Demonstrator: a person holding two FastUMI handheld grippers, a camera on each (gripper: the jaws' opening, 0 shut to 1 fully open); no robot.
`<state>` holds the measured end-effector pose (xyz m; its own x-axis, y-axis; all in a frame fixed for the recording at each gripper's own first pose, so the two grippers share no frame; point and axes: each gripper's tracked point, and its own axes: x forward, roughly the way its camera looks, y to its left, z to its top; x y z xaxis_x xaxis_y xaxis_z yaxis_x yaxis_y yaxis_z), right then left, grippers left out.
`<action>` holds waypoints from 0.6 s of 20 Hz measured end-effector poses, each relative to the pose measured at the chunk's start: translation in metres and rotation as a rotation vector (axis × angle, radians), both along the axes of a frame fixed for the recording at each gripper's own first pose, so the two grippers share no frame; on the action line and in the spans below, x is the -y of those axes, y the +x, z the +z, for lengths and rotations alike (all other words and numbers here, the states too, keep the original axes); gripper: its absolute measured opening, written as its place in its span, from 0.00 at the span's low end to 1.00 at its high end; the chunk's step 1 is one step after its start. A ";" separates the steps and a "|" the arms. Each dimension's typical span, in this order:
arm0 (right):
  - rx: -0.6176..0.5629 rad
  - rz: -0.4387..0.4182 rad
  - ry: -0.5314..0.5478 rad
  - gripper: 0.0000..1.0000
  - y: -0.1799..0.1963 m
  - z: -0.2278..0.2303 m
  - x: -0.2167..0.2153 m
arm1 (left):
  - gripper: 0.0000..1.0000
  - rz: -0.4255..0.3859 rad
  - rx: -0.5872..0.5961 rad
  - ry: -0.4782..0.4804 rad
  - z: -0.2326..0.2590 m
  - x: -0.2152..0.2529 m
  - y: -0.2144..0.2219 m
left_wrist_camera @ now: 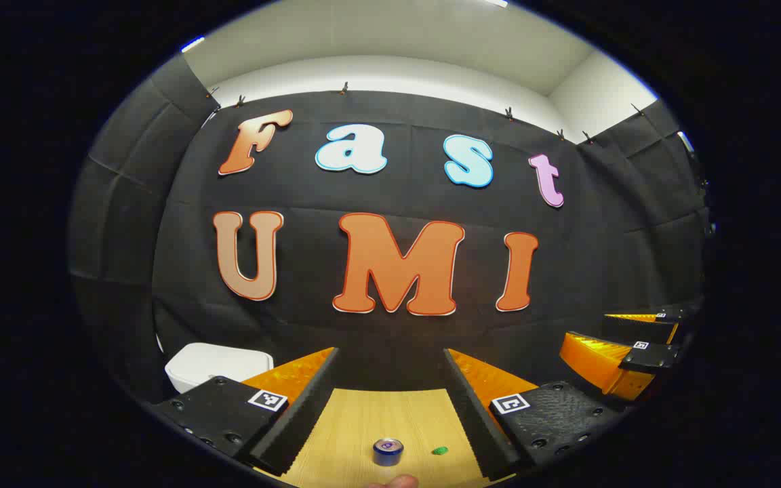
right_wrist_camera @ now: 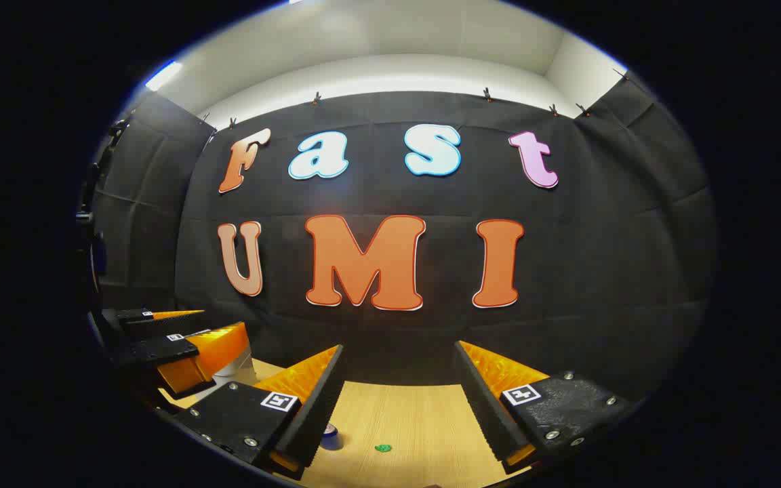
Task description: Press the lid of the desktop garbage bin to open it, pick up the crumpled paper on the desktop and throw it into the bin, then pick up the pop can on the desktop and drop it into the bin, and finally close the garbage bin lid.
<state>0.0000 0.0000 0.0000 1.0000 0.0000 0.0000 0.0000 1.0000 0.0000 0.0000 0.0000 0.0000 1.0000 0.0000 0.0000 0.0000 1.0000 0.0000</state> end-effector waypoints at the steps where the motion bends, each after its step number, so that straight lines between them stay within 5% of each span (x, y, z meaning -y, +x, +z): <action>1: -0.008 0.024 0.016 0.94 0.005 -0.003 0.001 | 0.93 0.012 0.006 0.008 -0.001 -0.001 0.000; 5: 0.001 0.096 0.069 0.94 0.014 -0.004 0.008 | 0.92 0.049 0.023 0.014 -0.003 0.003 -0.007; 12: -0.017 0.042 0.044 0.94 0.029 -0.026 0.013 | 0.92 0.089 -0.020 0.001 -0.015 -0.012 -0.008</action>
<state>0.0292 -0.0131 -0.0265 0.9990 0.0424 -0.0165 -0.0416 0.9981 0.0448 -0.0079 0.0119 -0.0152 0.9959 0.0886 -0.0202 -0.0886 0.9961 0.0015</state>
